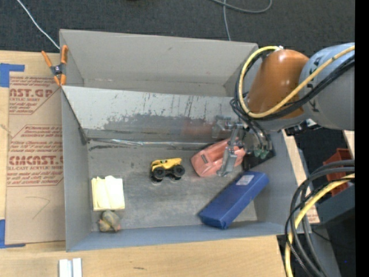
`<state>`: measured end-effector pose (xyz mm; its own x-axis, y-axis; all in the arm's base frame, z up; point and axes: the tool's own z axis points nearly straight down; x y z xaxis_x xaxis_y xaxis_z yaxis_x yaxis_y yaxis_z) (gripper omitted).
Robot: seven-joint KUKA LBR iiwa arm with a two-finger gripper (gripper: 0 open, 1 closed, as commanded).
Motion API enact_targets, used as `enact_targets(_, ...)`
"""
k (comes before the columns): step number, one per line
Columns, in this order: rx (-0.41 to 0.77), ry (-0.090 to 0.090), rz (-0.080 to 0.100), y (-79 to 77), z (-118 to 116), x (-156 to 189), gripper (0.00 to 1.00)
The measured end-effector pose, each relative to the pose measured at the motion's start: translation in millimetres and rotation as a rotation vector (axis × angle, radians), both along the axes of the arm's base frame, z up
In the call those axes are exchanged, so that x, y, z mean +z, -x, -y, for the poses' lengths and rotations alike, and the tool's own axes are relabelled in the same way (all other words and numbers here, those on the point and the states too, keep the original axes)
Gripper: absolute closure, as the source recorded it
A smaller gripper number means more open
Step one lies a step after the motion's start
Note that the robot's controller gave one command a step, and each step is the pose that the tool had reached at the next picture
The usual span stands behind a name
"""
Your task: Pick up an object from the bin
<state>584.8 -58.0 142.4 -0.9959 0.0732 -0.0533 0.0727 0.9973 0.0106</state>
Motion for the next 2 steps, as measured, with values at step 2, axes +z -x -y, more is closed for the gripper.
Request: enact_targets(2,0.209,0.013,0.023,8.1,28,-61,0.0)
